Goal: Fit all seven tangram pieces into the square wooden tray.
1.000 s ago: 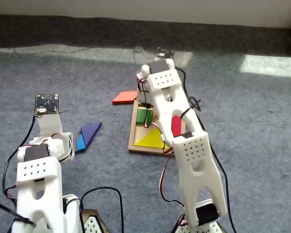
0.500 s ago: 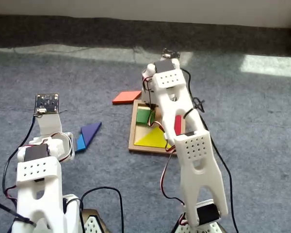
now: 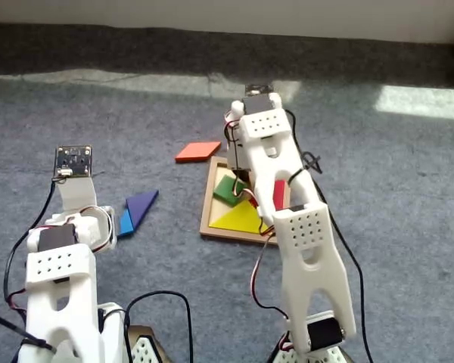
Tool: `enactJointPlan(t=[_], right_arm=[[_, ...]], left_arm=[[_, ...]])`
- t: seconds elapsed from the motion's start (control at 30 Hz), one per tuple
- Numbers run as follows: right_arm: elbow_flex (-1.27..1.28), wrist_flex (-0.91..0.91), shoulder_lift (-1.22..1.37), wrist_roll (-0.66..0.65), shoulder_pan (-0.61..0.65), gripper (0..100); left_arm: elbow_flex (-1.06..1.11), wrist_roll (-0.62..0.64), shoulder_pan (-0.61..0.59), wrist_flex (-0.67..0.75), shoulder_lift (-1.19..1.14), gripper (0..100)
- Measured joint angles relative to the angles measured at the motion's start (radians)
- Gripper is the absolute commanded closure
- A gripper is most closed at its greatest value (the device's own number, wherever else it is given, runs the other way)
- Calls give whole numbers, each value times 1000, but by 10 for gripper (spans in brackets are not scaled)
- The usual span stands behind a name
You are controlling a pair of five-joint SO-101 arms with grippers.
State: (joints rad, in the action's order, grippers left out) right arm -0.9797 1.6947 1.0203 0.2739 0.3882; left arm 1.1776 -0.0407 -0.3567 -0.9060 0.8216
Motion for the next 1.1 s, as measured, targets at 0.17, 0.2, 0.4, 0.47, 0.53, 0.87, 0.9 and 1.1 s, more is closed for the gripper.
enactJointPlan(t=[0.17,0.2,0.4,0.47,0.53,0.87,0.9,1.1], right_arm=[[-2,-3,0,-37,-2,943],[-8,-3,0,-40,-2,943],[-115,44,-2,-69,11,947],[-158,48,-20,-86,9,947],[-184,49,-40,-107,5,947],[-195,49,-51,-354,3,943],[-195,49,-51,-370,-2,943],[-195,41,-51,-394,-5,813]], left_arm=[[0,0,0,0,0,822],[0,0,0,0,0,822],[15,0,0,0,6,822],[15,0,-2,0,6,822],[15,0,0,0,6,822],[15,0,0,0,6,822],[15,0,0,0,6,822],[15,0,0,0,6,822]])
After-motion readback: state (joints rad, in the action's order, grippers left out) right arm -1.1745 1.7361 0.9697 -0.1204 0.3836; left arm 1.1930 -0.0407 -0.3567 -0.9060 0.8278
